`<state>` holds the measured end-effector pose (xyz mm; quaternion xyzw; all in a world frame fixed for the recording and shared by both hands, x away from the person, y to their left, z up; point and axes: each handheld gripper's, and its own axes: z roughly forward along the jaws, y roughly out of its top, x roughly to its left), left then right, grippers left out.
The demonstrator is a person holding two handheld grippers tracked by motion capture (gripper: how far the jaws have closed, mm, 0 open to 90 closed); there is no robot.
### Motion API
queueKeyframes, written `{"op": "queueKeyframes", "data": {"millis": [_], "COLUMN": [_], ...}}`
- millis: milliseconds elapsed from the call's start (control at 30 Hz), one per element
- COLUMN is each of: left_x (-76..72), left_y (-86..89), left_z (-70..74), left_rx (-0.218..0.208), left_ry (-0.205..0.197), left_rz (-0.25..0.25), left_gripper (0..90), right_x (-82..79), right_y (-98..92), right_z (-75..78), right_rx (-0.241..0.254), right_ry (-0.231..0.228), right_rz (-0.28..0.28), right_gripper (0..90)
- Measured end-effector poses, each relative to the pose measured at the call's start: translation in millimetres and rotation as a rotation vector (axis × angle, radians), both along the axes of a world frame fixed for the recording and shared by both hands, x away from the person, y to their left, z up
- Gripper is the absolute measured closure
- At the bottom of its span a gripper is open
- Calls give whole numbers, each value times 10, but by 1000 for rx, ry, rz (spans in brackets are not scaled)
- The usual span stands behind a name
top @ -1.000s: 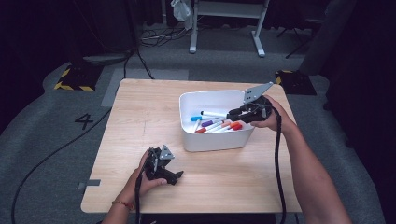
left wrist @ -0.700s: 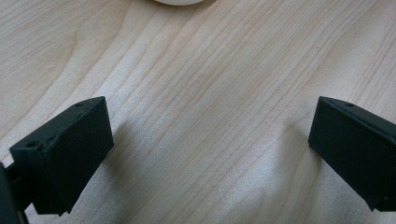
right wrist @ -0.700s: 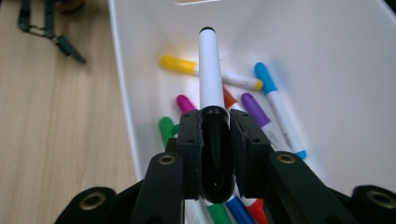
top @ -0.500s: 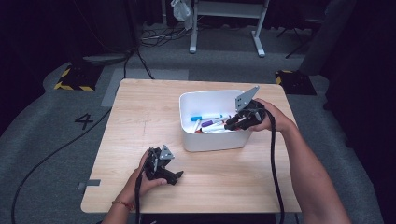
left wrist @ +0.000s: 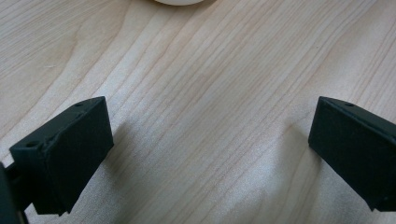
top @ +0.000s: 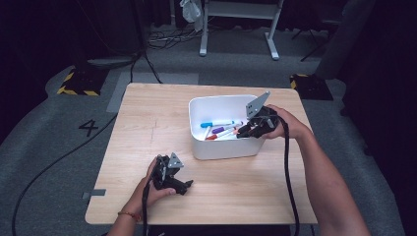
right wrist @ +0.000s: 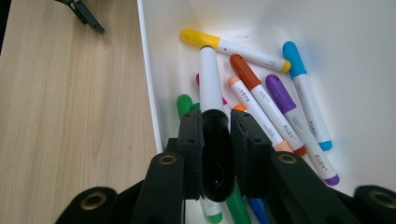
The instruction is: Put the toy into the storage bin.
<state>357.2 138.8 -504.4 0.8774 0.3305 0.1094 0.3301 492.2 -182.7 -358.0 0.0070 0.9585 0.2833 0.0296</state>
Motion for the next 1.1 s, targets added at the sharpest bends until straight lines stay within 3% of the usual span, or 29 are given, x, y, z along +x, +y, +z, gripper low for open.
{"op": "queueKeyframes", "data": {"millis": [467, 800, 1100], "left_x": [0, 1, 0], "left_y": [0, 1, 0], "left_z": [0, 1, 0], "left_rx": [-1, 3, 0], "left_ry": [0, -2, 0], "left_rz": [1, -1, 0], "left_gripper": [0, 0, 0], "right_x": [-2, -12, -55], "right_y": [17, 14, -15], "right_z": [-5, 3, 31], "right_rx": [-24, -6, 44], "right_ry": [-31, -45, -89], "right_rz": [-27, -41, -100], "right_gripper": [729, 700, 579]}}
